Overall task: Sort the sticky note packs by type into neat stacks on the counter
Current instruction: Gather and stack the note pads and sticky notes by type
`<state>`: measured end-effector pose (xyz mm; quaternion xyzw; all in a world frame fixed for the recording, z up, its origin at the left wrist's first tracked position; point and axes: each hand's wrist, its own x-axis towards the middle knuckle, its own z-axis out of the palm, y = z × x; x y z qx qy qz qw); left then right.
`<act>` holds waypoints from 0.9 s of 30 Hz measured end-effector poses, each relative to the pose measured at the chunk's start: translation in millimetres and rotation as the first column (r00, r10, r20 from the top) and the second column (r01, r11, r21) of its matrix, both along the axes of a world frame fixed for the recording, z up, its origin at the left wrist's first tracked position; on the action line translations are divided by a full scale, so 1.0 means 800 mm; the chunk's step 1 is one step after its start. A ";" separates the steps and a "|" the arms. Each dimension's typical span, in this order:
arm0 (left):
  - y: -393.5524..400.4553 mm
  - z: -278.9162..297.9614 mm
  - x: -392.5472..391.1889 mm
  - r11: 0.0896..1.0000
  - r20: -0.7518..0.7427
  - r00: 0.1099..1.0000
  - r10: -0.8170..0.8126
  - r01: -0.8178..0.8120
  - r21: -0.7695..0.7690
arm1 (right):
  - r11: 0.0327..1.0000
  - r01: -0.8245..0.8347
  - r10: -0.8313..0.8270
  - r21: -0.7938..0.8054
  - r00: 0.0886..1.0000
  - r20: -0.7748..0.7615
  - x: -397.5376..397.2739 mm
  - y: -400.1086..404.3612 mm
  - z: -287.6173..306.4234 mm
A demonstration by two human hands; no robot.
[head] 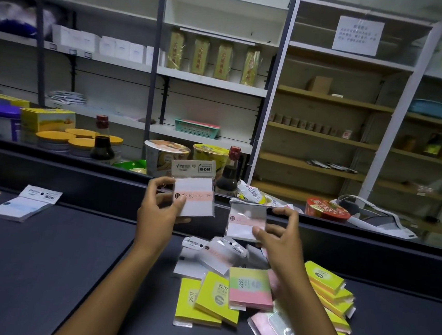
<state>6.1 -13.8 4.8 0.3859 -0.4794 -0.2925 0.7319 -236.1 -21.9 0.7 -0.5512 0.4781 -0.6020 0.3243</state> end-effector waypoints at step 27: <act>0.323 0.014 0.337 0.996 0.176 0.983 0.045 -0.059 0.073 | 0.953 -0.222 0.210 -0.205 0.975 -0.077 0.318 0.248 0.014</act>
